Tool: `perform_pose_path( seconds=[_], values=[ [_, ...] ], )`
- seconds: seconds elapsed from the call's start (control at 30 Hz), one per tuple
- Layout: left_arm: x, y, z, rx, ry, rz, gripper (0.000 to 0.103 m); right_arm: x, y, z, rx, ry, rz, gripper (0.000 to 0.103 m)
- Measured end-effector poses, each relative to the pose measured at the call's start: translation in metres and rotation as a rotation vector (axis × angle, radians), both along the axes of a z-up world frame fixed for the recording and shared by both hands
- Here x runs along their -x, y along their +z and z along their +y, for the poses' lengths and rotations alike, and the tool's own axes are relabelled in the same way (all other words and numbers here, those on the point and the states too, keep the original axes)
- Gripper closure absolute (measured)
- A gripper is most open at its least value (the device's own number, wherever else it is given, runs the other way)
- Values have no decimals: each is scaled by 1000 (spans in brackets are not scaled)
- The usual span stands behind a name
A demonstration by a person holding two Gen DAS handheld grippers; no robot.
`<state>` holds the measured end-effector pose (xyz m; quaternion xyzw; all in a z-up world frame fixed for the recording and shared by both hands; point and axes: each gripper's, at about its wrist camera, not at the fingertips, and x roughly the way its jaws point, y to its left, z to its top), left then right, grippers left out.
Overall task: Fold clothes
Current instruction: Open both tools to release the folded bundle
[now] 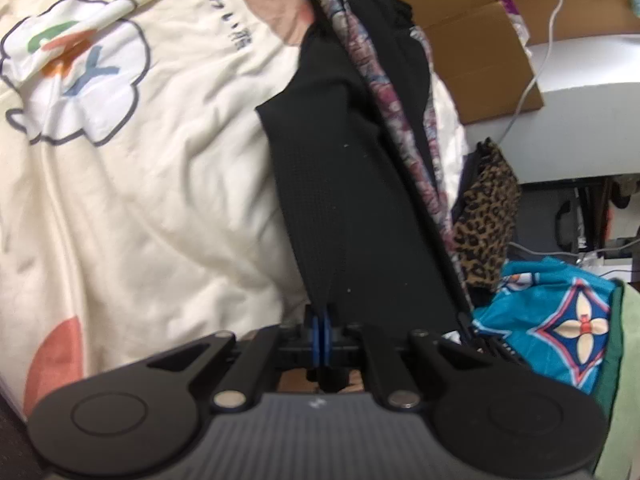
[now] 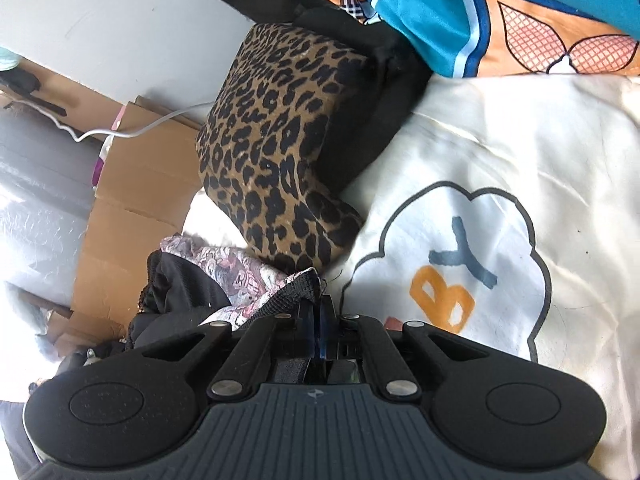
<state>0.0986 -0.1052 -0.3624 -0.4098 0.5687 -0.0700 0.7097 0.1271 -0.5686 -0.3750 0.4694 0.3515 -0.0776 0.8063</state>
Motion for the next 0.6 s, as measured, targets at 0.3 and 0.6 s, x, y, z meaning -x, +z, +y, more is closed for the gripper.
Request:
perform_pose_path(
  seconds=[0.3, 0.6],
  values=[
    [0, -33, 0, -51, 15, 105, 92, -7, -10, 4, 30, 70, 16, 99],
    [-5, -9, 2, -76, 21, 52, 78, -1, -2, -1, 56, 72, 7, 73]
  ],
)
